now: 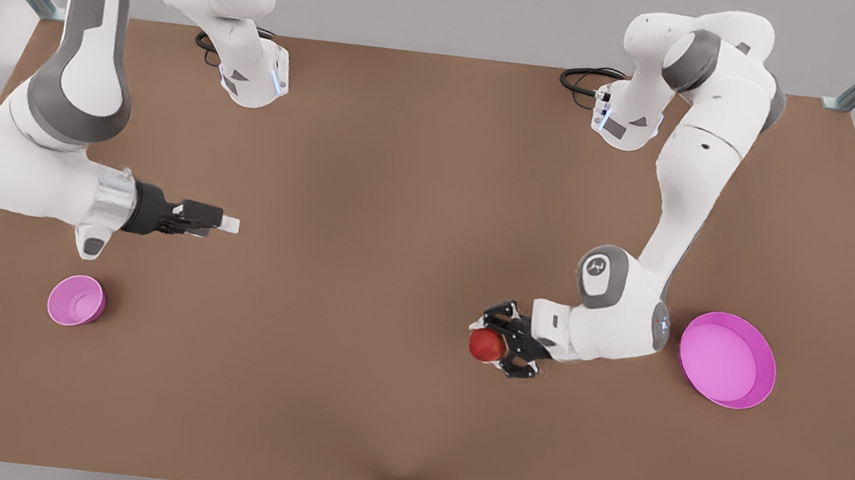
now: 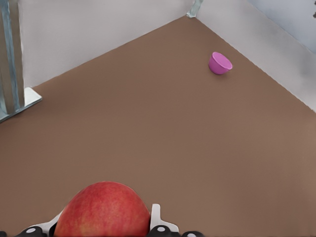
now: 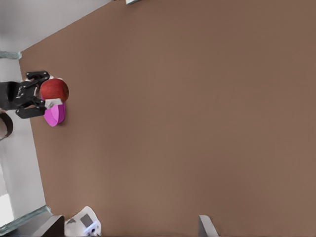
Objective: Use the left arm to pick up the apple from the plate, transfer it to the gripper of the right arm, and then use the right arm to place it into the bowl
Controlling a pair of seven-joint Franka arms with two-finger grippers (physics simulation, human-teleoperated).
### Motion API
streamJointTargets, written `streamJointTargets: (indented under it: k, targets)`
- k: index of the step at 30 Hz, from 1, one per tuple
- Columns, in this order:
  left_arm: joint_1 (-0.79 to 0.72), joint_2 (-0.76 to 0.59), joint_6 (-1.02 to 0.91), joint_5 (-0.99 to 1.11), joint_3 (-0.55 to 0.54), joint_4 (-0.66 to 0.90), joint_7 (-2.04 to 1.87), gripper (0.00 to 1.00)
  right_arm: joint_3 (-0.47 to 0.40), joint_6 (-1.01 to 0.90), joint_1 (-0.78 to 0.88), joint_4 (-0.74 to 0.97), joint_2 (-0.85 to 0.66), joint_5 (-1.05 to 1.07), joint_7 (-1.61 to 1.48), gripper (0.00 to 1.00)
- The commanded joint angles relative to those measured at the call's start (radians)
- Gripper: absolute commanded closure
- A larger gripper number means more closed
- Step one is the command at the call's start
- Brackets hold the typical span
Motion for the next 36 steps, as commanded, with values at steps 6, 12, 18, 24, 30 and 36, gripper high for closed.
streamJointTargets:
  k: [6,12,18,24,30,36]
  targets:
    - [-0.168,0.267,0.236,-0.397,-0.205,0.344,0.262,0.35,0.006,0.214,0.005,0.102,0.255,0.493,-0.256,0.0]
    - [-0.218,0.384,0.234,-0.624,-0.303,0.406,0.704,0.35,0.006,0.28,0.028,0.131,0.341,0.647,-0.582,0.0]
    - [-0.221,0.387,0.234,-0.624,-0.3,0.406,0.781,0.35,0.006,0.292,0.091,0.1,0.327,0.613,-0.594,0.0]
    - [-0.228,0.384,0.25,-0.628,-0.303,0.406,0.778,0.35,0.009,0.375,0.147,0.035,0.289,0.605,-0.641,0.0]
    - [-0.226,0.384,0.25,-0.628,-0.301,0.406,0.778,0.35,0.012,0.382,0.136,-0.01,0.299,0.616,-0.812,0.0]
    - [-0.228,0.385,0.25,-0.628,-0.3,0.406,0.778,0.35,0.012,0.413,0.148,0.01,0.304,0.665,-0.827,0.0]
